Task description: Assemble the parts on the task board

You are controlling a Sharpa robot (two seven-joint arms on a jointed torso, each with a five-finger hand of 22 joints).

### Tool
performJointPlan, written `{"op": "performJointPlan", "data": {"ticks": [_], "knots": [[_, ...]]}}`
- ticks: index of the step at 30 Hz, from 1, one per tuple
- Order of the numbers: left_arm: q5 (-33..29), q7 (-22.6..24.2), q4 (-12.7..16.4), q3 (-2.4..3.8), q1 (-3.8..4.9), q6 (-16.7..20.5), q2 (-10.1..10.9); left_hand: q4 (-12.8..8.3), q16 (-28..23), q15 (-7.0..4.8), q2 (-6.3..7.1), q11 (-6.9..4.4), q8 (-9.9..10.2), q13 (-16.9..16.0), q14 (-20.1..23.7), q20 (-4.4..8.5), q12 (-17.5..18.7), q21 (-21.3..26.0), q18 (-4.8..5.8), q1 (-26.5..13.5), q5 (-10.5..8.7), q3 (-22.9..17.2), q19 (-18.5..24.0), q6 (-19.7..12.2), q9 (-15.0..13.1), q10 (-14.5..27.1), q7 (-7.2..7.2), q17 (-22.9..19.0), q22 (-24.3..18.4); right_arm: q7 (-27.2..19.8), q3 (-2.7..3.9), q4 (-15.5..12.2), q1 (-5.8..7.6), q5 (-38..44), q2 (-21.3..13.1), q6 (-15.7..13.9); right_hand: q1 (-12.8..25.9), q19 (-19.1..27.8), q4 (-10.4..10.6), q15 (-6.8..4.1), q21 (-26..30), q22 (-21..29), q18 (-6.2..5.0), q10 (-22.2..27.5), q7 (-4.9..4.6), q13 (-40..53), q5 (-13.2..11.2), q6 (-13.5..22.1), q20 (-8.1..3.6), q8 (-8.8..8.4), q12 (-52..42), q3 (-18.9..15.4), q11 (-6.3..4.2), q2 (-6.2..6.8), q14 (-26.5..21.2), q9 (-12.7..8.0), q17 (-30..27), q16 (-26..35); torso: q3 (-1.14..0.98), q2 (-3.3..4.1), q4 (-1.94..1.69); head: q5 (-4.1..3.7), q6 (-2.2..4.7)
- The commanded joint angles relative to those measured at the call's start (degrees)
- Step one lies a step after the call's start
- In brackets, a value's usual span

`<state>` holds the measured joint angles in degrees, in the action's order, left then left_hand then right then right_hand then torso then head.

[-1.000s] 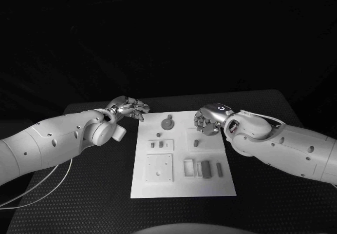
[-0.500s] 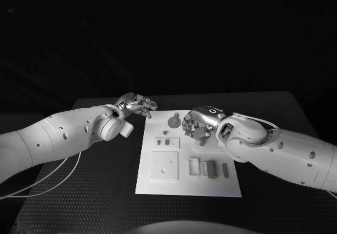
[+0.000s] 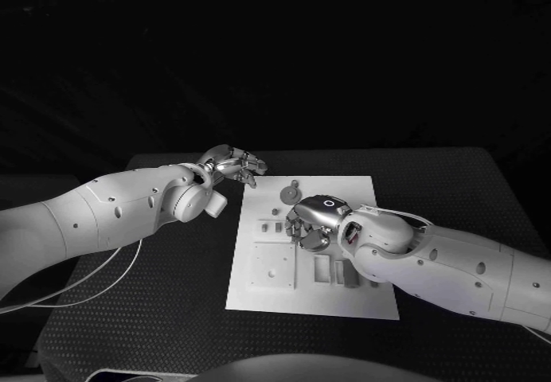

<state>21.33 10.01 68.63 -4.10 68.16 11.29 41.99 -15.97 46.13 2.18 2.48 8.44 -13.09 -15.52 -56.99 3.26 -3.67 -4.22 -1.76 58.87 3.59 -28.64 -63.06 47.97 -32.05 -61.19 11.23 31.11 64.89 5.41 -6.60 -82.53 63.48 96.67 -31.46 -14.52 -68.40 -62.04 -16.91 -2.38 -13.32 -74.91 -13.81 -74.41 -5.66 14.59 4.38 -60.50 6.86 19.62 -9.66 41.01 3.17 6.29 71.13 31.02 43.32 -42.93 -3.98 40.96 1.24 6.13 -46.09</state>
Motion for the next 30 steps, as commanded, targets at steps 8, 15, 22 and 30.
{"op": "performJointPlan", "data": {"ticks": [8, 15, 22, 30], "knots": [[-0.32, 0.2, 0.05, 0.04, 0.24, -0.58, -0.51, 0.02, -0.22, 0.17, 0.46, 0.09, 0.08, 0.06, -0.23, 0.09, -0.23, 0.24, -1.2, -0.07, -0.08, 0.17, -0.44, -0.4, -0.02, 0.34, 0.02, 0.12, -0.07, -1.3, -0.8, 0.57, -0.75, 2.28, 1.14, 1.19, -0.21, -0.11, 0.16, -0.38, -0.09, -1.26, -1.19, -0.04, -0.16, -0.1, 0.21, 0.03, -0.09, -0.02, 0.06, -0.01, 0.11, -0.62, -0.09, 0.08, -0.08, -0.02, -0.06, -0.02, 0.1, 1.91, -0.93], [-0.32, 0.18, 0.05, 0.04, 0.28, -0.62, -0.58, 0.04, -0.24, 0.17, 0.46, 0.09, 0.07, 0.07, -0.23, 0.09, -0.23, 0.24, -1.2, -0.08, -0.08, 0.17, -0.44, -0.4, -0.02, 0.34, 0.02, 0.15, -0.08, -1.42, -1.25, 0.64, -1.02, 2.75, 1.59, 1.21, -0.2, -0.1, 0.15, -0.37, -0.08, -1.26, -1.19, -0.04, -0.16, -0.08, 0.21, 0.04, -0.09, -0.02, 0.08, 0.0, 0.11, -0.64, -0.09, 0.11, -0.09, -0.01, -0.06, -0.01, 0.12, 2.37, -1.31], [-0.32, 0.19, 0.06, 0.04, 0.3, -0.66, -0.67, 0.06, -0.27, 0.17, 0.47, 0.09, 0.06, 0.08, -0.24, 0.08, -0.23, 0.24, -1.21, -0.09, -0.08, 0.18, -0.45, -0.41, -0.03, 0.34, 0.02, 0.18, -0.09, -1.49, -1.95, 1.44, -1.38, 3.39, 2.26, 1.18, -0.18, -0.09, 0.15, -0.37, -0.07, -1.26, -1.19, -0.04, -0.17, -0.07, 0.21, 0.06, -0.09, -0.03, 0.1, 0.0, 0.12, -0.67, -0.1, 0.13, -0.1, -0.01, -0.03, -0.02, 0.09, 2.59, -1.55], [-0.32, 0.18, 0.02, 0.04, 0.32, -0.69, -0.81, 0.08, -0.29, 0.17, 0.47, 0.09, 0.04, 0.1, -0.24, 0.08, -0.24, 0.25, -1.21, -0.09, -0.08, 0.18, -0.45, -0.42, -0.03, 0.34, 0.01, 0.22, -0.1, -1.57, -2.12, 1.82, -1.75, 3.62, 2.89, 1.44, -0.18, -0.09, 0.14, -0.37, -0.07, -1.26, -1.19, -0.03, -0.17, -0.05, 0.21, 0.08, -0.09, -0.04, 0.12, 0.0, 0.12, -0.68, -0.11, 0.16, -0.11, 0.0, -0.05, -0.04, 0.09, 2.85, -1.74]]}}
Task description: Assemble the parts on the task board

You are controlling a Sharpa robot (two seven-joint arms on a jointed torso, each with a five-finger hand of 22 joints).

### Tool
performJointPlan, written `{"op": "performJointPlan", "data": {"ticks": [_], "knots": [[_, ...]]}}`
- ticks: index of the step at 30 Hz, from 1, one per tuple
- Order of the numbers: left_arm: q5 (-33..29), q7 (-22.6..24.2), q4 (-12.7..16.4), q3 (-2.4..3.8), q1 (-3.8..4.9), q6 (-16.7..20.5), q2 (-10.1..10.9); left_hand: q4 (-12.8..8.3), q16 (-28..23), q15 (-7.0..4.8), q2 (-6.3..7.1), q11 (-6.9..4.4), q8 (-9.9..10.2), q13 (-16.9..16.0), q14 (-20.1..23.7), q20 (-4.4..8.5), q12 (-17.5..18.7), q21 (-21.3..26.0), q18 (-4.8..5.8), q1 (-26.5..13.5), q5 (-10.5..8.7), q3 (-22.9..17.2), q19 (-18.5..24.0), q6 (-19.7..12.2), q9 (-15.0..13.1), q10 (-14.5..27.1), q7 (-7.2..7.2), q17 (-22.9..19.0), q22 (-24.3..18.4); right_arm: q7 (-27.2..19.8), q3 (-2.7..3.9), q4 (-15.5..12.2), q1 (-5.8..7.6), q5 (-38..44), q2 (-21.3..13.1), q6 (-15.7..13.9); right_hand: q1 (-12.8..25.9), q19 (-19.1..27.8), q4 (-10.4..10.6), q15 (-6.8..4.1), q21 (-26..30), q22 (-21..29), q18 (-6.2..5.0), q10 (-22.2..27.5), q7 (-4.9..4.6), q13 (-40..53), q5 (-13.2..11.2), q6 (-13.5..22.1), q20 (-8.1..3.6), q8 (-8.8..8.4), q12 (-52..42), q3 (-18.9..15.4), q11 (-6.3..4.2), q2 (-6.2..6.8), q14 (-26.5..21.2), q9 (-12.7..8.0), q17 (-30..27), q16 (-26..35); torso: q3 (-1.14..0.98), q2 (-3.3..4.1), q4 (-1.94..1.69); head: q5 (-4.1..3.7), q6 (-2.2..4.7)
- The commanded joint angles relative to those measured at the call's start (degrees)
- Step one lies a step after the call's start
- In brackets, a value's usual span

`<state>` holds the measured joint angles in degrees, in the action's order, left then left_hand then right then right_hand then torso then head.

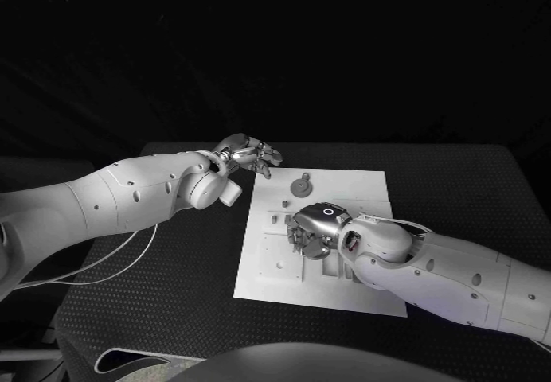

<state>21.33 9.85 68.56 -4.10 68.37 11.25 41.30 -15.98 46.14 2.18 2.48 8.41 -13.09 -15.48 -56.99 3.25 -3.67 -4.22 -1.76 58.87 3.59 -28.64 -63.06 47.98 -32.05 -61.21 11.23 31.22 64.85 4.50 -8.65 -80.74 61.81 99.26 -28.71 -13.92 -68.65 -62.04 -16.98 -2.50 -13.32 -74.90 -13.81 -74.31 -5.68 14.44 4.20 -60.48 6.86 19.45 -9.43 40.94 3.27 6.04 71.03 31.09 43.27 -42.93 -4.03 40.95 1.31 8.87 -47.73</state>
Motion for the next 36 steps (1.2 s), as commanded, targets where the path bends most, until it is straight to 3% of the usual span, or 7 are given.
{"op": "performJointPlan", "data": {"ticks": [1, 20, 26, 32, 36], "knots": [[-0.32, 0.34, 0.09, 0.04, 0.11, -0.66, -0.11, 0.08, -0.3, 0.17, 0.47, 0.12, 0.04, 0.06, -0.24, 0.09, -0.24, 0.25, -1.21, -0.09, -0.08, 0.18, -0.45, -0.42, -0.03, 0.36, 0.01, 0.11, -0.06, -0.65, -0.13, 0.09, -0.09, 1.13, 0.17, 0.85, 0.07, -0.09, 0.21, -0.25, -0.07, -1.26, -1.19, -0.14, -0.16, 0.1, 0.39, 0.06, -0.09, 0.13, -0.11, 0.06, 0.02, -0.44, 0.0, 0.1, -0.06, 0.0, 0.0, -0.03, 0.01, 0.12, -0.1], [-0.32, 0.31, 0.08, 0.04, 0.14, -0.7, -0.15, 0.11, -0.37, 0.18, 0.49, 0.12, 0.03, 0.09, -0.25, 0.08, -0.24, 0.26, -1.22, -0.11, -0.08, 0.19, -0.45, -0.47, -0.04, 0.37, 0.03, 0.19, -0.08, -0.47, -0.56, 1.16, -0.18, 1.5, 0.81, 2.01, 0.08, -0.06, 0.21, -0.24, -0.05, -1.27, -1.19, -0.12, -0.17, 0.15, 0.39, 0.1, -0.09, 0.1, -0.05, 0.06, 0.03, -0.46, -0.01, 0.18, -0.09, 0.0, -0.01, -0.02, 0.07, 0.62, -0.29], [-0.32, 0.3, 0.11, 0.04, 0.16, -0.74, -0.2, 0.12, -0.38, 0.18, 0.48, 0.12, 0.02, 0.1, -0.26, 0.08, -0.24, 0.26, -1.22, -0.11, -0.08, 0.19, -0.45, -0.47, -0.04, 0.37, 0.02, 0.21, -0.09, -0.34, -0.95, 1.89, -0.28, 1.76, 1.3, 2.78, 0.11, -0.02, 0.22, -0.22, -0.02, -1.26, -1.19, -0.08, -0.19, 0.16, 0.39, 0.15, -0.07, 0.07, 0.0, 0.06, 0.05, -0.51, -0.05, 0.21, -0.11, 0.02, 0.0, -0.01, 0.03, 0.62, -0.34], [-0.32, 0.31, 0.11, 0.04, 0.18, -0.72, -0.22, 0.12, -0.4, 0.18, 0.49, 0.12, 0.02, 0.11, -0.26, 0.08, -0.24, 0.26, -1.23, -0.11, -0.08, 0.19, -0.45, -0.47, -0.05, 0.37, 0.02, 0.23, -0.09, -0.38, -1.76, 2.38, -0.4, 1.88, 1.75, 3.46, 0.15, 0.03, 0.22, -0.2, 0.01, -1.26, -1.19, -0.05, -0.2, 0.17, 0.39, 0.19, -0.06, 0.05, 0.04, 0.05, 0.07, -0.56, -0.08, 0.24, -0.13, 0.03, 0.0, -0.02, 0.03, 0.61, -0.41], [-0.32, 0.3, 0.11, 0.04, 0.19, -0.77, -0.24, 0.13, -0.41, 0.18, 0.49, 0.12, 0.01, 0.11, -0.26, 0.08, -0.24, 0.26, -1.23, -0.1, -0.08, 0.19, -0.45, -0.48, -0.05, 0.37, 0.02, 0.25, -0.1, -0.49, -1.86, 2.34, -0.49, 1.88, 1.92, 3.47, 0.18, 0.06, 0.22, -0.18, 0.03, -1.26, -1.19, -0.03, -0.21, 0.18, 0.38, 0.22, -0.04, 0.03, 0.06, 0.05, 0.08, -0.59, -0.1, 0.26, -0.14, 0.04, 0.01, -0.01, 0.05, 0.6, -0.46]]}}
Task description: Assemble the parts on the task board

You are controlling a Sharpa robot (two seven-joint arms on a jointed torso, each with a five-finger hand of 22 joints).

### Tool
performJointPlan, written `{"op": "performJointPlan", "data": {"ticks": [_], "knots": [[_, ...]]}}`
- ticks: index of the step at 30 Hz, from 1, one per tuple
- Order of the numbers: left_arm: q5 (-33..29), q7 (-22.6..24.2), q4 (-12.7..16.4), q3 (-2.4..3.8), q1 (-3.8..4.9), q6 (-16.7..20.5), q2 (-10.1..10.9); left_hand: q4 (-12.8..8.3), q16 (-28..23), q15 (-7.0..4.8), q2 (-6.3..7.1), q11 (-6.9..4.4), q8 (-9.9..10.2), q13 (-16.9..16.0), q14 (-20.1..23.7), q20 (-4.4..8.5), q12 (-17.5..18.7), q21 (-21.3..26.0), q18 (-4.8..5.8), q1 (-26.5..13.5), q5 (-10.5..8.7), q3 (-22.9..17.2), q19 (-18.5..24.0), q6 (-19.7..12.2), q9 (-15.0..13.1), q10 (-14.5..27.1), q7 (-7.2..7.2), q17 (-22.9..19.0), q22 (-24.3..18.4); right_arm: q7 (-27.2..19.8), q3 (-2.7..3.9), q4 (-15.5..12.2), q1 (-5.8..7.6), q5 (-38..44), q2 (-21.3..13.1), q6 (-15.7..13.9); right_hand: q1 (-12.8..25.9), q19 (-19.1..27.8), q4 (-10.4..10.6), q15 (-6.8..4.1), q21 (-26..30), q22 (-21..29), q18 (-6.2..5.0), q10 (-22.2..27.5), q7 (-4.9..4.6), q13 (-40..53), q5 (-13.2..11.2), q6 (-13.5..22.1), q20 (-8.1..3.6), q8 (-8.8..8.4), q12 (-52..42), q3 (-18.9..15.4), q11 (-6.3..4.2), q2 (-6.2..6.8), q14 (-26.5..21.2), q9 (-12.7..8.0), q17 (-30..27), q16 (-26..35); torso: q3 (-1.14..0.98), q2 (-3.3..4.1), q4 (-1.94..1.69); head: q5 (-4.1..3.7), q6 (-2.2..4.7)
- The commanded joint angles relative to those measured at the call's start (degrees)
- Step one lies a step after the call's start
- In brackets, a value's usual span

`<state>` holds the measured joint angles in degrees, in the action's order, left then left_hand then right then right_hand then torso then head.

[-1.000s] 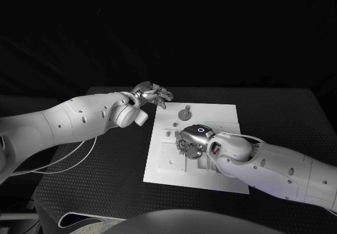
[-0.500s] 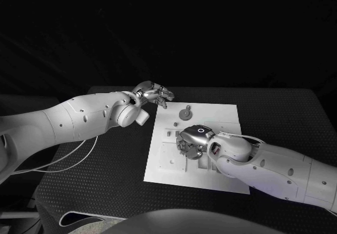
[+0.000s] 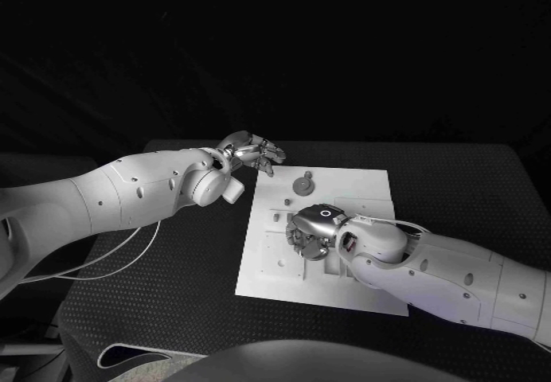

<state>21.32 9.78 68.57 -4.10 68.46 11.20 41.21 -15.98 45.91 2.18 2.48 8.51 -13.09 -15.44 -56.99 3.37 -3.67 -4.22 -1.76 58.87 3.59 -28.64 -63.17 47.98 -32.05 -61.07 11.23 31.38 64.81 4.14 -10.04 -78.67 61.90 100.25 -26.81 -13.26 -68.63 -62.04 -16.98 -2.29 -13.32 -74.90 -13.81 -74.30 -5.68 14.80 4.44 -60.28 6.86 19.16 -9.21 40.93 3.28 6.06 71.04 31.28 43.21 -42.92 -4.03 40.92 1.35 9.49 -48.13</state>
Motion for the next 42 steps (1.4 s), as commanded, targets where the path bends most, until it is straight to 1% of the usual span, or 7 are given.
{"op": "performJointPlan", "data": {"ticks": [1, 20, 26, 29, 31, 37, 42], "knots": [[-0.32, 0.35, 0.1, 0.04, 0.11, -0.7, -0.15, 0.13, -0.19, 0.18, 0.49, 0.02, 0.01, 0.07, -0.26, -0.04, -0.25, 0.26, -1.23, -0.1, -0.08, 0.18, -0.34, -0.48, -0.05, 0.23, 0.02, 0.1, -0.06, -0.16, -0.48, 0.2, -0.58, 0.87, 0.02, 2.86, 0.16, 0.06, 0.22, -0.39, 0.03, -1.26, -1.19, -0.04, -0.21, -0.17, 0.14, 0.02, -0.04, 0.32, -0.15, 0.05, 0.08, -0.61, -0.12, 0.08, -0.08, 0.04, -0.01, 0.02, 0.02, 0.0, -0.11], [-0.32, 0.25, 0.12, 0.04, 0.18, -0.71, -0.02, 0.14, -0.25, 0.19, 0.52, 0.04, 0.03, 0.12, -0.27, -0.05, -0.21, 0.26, -1.23, -0.12, -0.08, 0.21, -0.34, -0.58, -0.04, 0.31, 0.06, 0.18, -0.08, -0.69, -0.58, 0.08, -0.57, -0.56, -0.1, 2.99, 0.58, 0.62, 0.26, -0.01, 0.34, -1.27, -1.19, 0.99, -0.63, -0.23, 0.15, 1.0, 0.21, -0.29, 0.63, 0.0, 0.52, -0.78, -0.6, 0.19, -0.26, 0.2, 0.0, 0.0, 0.04, -0.01, -0.25], [-0.32, 0.19, 0.12, 0.04, 0.19, -0.63, 0.11, 0.16, -0.27, 0.2, 0.54, 0.06, 0.04, 0.14, -0.28, -0.06, -0.2, 0.26, -1.23, -0.15, -0.09, 0.22, -0.33, -0.62, -0.04, 0.34, 0.07, 0.2, -0.09, -1.09, -0.58, 0.25, -0.55, -1.71, -0.49, 2.28, 2.3, 1.47, 0.54, 1.65, 0.45, -1.41, -1.17, 5.96, -3.38, -1.39, 0.1, 7.44, 0.62, -4.08, 3.58, -1.21, 2.41, 1.97, -1.85, -1.3, -0.16, -0.14, -0.02, -0.01, 0.06, -0.04, -0.23], [-0.32, 0.34, 0.13, 0.04, 0.2, -0.6, 0.14, 0.17, -0.28, 0.2, 0.55, 0.06, 0.05, 0.15, -0.28, -0.06, -0.2, 0.27, -1.23, -0.17, -0.09, 0.23, -0.33, -0.64, -0.03, 0.36, 0.08, 0.21, -0.09, -1.08, -0.58, 0.02, -0.55, -2.11, -0.84, 1.21, 3.29, 2.05, 0.5, 2.36, 0.41, -1.47, -1.14, 7.86, -4.21, -1.85, 0.02, 9.96, 0.75, -5.44, 4.59, -2.78, 3.19, 3.03, -2.59, -2.05, -0.09, -0.28, -0.02, -0.02, 0.07, -0.07, -0.2], [-0.32, 0.42, 0.17, 0.04, 0.2, -0.61, 0.21, 0.22, -0.3, 0.21, 0.52, 0.07, 0.05, 0.16, -0.29, -0.07, -0.2, 0.26, -1.23, -0.22, -0.09, 0.24, -0.34, -0.67, -0.03, 0.36, 0.09, 0.24, -0.09, -0.98, -0.58, -0.18, -0.54, -2.11, -1.02, 0.96, 3.27, 2.34, 0.49, 2.68, 0.34, -1.47, -1.12, 8.77, -3.17, -2.04, 0.04, 11.8, 0.83, -6.32, 5.0, -3.44, 3.53, 3.48, -3.0, -2.55, -0.06, -0.38, -0.02, -0.03, 0.05, -0.11, -0.19], [-0.32, 0.43, 0.13, 0.04, 0.2, -0.57, 0.27, 0.27, -0.31, 0.22, 0.5, 0.07, 0.05, 0.17, -0.29, -0.07, -0.2, 0.26, -1.23, -0.28, -0.09, 0.26, -0.34, -0.68, -0.03, 0.37, 0.1, 0.26, -0.1, -0.86, -0.58, -0.65, -0.53, -2.11, -1.77, 0.12, 3.14, 3.03, 0.62, 3.23, 0.17, -1.5, -1.07, 10.27, -3.46, -2.33, 0.09, 12.22, 1.0, -6.29, 5.3, -4.23, 4.1, 3.94, -4.05, -2.8, -0.1, -0.4, -0.03, 0.0, 0.08, -0.2, -0.14], [-0.32, 0.54, 0.12, 0.04, 0.2, -0.47, 0.44, 0.29, -0.32, 0.22, 0.49, 0.07, 0.04, 0.17, -0.29, -0.07, -0.21, 0.26, -1.23, -0.3, -0.09, 0.27, -0.34, -0.69, -0.03, 0.36, 0.1, 0.28, -0.1, -0.77, -0.57, -1.78, -0.47, -2.28, -3.05, -3.69, 2.79, 2.78, 0.66, 3.06, -0.36, -1.53, -1.19, 9.95, -3.92, -2.13, 0.11, 11.69, 0.96, -5.83, 4.81, -4.35, 3.92, 3.62, -3.77, -2.8, 0.02, -0.92, -0.04, -0.01, 0.05, -0.26, -0.06]]}}
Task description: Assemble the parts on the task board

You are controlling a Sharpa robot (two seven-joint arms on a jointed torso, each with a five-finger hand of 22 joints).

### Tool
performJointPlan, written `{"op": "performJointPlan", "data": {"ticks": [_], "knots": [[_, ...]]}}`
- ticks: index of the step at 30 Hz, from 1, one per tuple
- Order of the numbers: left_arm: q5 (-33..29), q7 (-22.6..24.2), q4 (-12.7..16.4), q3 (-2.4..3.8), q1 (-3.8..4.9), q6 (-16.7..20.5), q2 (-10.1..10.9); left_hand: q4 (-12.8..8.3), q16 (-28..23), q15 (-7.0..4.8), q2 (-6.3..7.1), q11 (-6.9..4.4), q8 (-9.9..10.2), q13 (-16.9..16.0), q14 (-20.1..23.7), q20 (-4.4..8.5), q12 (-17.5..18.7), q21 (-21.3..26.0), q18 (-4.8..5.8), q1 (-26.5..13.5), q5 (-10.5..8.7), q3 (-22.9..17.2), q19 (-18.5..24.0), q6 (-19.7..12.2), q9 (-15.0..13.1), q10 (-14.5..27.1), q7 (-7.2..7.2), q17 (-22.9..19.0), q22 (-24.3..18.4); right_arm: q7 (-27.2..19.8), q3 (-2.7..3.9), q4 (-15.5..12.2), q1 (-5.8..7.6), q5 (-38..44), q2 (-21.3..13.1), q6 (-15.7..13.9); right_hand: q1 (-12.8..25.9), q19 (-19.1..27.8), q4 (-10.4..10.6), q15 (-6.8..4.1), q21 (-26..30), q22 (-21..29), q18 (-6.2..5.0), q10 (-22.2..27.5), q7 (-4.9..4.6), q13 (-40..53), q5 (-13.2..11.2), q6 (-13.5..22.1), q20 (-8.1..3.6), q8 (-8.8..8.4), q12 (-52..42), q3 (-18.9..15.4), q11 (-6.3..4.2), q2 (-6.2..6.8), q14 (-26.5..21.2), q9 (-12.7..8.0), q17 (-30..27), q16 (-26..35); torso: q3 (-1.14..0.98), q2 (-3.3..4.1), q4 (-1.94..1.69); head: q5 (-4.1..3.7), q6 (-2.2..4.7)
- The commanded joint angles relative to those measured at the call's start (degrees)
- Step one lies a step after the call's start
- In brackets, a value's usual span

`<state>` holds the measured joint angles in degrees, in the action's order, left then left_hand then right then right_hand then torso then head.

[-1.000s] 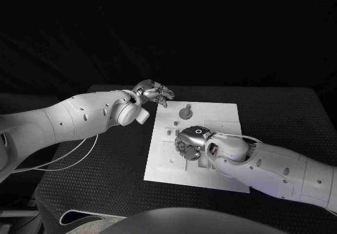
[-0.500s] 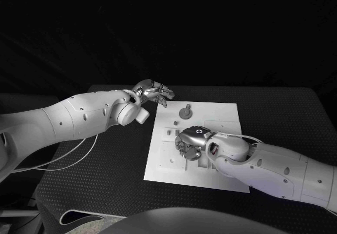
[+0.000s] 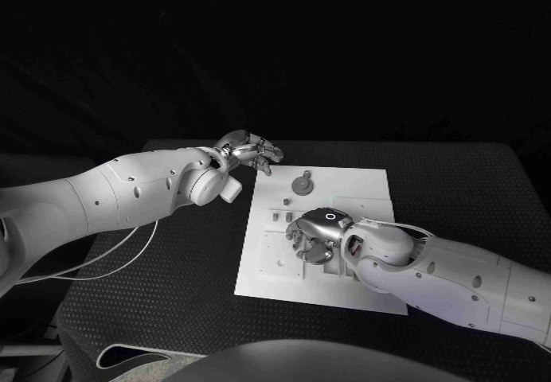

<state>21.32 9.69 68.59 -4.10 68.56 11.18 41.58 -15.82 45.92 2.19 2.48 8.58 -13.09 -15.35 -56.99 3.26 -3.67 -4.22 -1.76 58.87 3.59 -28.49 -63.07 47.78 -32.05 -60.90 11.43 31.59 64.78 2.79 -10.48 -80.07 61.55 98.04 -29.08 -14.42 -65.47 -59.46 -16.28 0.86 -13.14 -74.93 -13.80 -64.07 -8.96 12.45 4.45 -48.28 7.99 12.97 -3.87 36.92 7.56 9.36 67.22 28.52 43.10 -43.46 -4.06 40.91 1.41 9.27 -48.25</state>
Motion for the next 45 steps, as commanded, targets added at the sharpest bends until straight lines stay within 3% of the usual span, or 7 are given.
{"op": "performJointPlan", "data": {"ticks": [1, 5, 10, 15, 19, 32, 45], "knots": [[-0.32, 0.63, 0.08, 0.04, 0.1, -0.45, 0.09, 0.14, -0.33, 0.21, 0.48, 0.0, 0.04, 0.08, -0.3, 0.03, -0.21, 0.26, -1.24, -0.3, -0.09, 0.11, -0.45, -0.48, -0.03, 0.19, -0.1, 0.06, -0.07, 0.61, -0.12, -0.7, 0.02, -0.08, -1.15, -3.46, -0.46, 0.13, -0.06, -0.14, -0.65, -1.5, -1.2, -0.29, -0.69, 0.24, 0.11, -0.42, -0.19, 0.46, -0.59, -0.34, -0.41, 0.29, 0.14, -0.04, 0.15, -0.51, -0.01, 0.0, 0.01, -0.08, 0.11], [-0.32, 0.67, 0.06, 0.04, 0.1, -0.45, 0.18, 0.14, -0.34, 0.21, 0.47, 0.0, 0.04, 0.08, -0.31, 0.04, -0.22, 0.26, -1.24, -0.29, -0.08, 0.11, -0.45, -0.48, -0.04, 0.18, -0.1, 0.07, -0.07, 0.23, 0.04, -1.96, 0.92, -1.05, -2.83, -5.98, -1.18, -0.61, -0.14, -0.44, -1.56, -1.57, -1.2, -0.74, -0.93, 0.5, 0.11, -1.04, -0.51, 0.93, -1.03, -0.31, -0.73, 0.21, 0.93, -0.03, 0.58, -1.69, -0.04, -0.02, 0.04, -0.2, 0.3], [-0.32, 0.96, 0.0, 0.04, 0.1, -0.39, 0.34, 0.15, -0.35, 0.2, 0.46, -0.01, 0.02, 0.08, -0.31, 0.04, -0.23, 0.26, -1.25, -0.29, -0.08, 0.11, -0.45, -0.47, -0.04, 0.16, -0.1, 0.09, -0.07, -0.88, 1.48, -4.39, 3.18, -3.13, -6.52, -7.37, -1.61, -1.08, -0.09, -0.69, -2.69, -1.56, -1.2, -1.15, -1.07, 0.79, 0.12, -1.08, -0.81, 1.09, -1.48, -0.4, -0.96, 0.32, 1.05, -0.24, 1.14, -3.23, -0.04, -0.02, 0.03, -0.62, 0.87], [-0.32, 1.08, 0.11, 0.03, 0.09, -0.25, 0.81, 0.15, -0.36, 0.19, 0.44, -0.03, -0.02, 0.08, -0.33, 0.05, -0.27, 0.26, -1.26, -0.28, -0.08, 0.1, -0.45, -0.41, -0.06, 0.1, -0.13, 0.12, -0.08, -0.81, 2.24, -6.93, 5.98, -4.3, -10.53, -4.78, -1.1, -1.57, 0.22, -0.78, -3.52, -1.58, -1.2, -1.28, -1.28, 0.91, 0.1, -1.06, -0.99, 1.15, -1.64, -0.71, -1.05, 0.75, 1.39, -0.38, 1.38, -4.12, -0.06, -0.02, 0.21, -0.83, 1.43], [-0.32, 1.17, 0.17, 0.03, 0.09, -0.2, 0.93, 0.14, -0.37, 0.18, 0.45, -0.05, -0.05, 0.07, -0.34, 0.05, -0.3, 0.26, -1.26, -0.27, -0.08, 0.1, -0.46, -0.38, -0.08, 0.04, -0.14, 0.15, -0.08, 0.4, 2.98, -8.45, 7.05, -3.04, -12.75, -1.8, -0.24, -1.43, 0.84, -0.47, -4.03, -1.52, -1.2, -0.38, -0.77, 0.75, 0.13, -0.51, -1.03, 0.96, -1.22, -0.8, -0.73, 1.74, 1.06, -0.65, 1.38, -4.58, -0.12, 0.02, 0.28, -1.03, 1.75], [-0.32, 1.1, 0.03, 0.03, 0.09, -0.38, 0.81, 0.13, -0.4, 0.16, 0.48, -0.06, -0.09, 0.07, -0.35, 0.05, -0.32, 0.25, -1.26, -0.26, -0.08, 0.11, -0.46, -0.34, -0.09, 0.0, -0.17, 0.19, -0.08, 2.89, 3.02, -4.78, 7.38, 0.66, -12.94, 8.19, 2.0, 0.78, 4.73, 1.05, -4.93, -1.5, -1.1, 4.27, 1.1, -0.62, 0.1, 1.13, -0.62, 0.82, 0.02, 0.06, 0.87, 5.59, -1.38, -1.33, 0.88, -5.52, -0.07, -0.01, 0.01, -1.39, 1.9], [-0.32, 1.09, -0.11, 0.03, 0.08, -0.51, 0.72, 0.14, -0.42, 0.16, 0.46, -0.06, -0.1, 0.09, -0.36, 0.05, -0.3, 0.25, -1.26, -0.28, -0.08, 0.12, -0.47, -0.35, -0.09, 0.01, -0.17, 0.23, -0.08, 3.11, 2.34, -1.41, 7.02, 2.87, -10.88, 8.63, 0.63, 1.0, 4.57, 0.91, -6.03, -1.5, -1.2, 4.01, 0.84, -0.9, 0.07, 0.22, -0.68, 1.85, -0.66, 0.43, 0.71, 4.17, -1.4, -1.13, 0.65, -6.57, 0.06, 0.03, -0.09, -1.52, 1.78]]}}
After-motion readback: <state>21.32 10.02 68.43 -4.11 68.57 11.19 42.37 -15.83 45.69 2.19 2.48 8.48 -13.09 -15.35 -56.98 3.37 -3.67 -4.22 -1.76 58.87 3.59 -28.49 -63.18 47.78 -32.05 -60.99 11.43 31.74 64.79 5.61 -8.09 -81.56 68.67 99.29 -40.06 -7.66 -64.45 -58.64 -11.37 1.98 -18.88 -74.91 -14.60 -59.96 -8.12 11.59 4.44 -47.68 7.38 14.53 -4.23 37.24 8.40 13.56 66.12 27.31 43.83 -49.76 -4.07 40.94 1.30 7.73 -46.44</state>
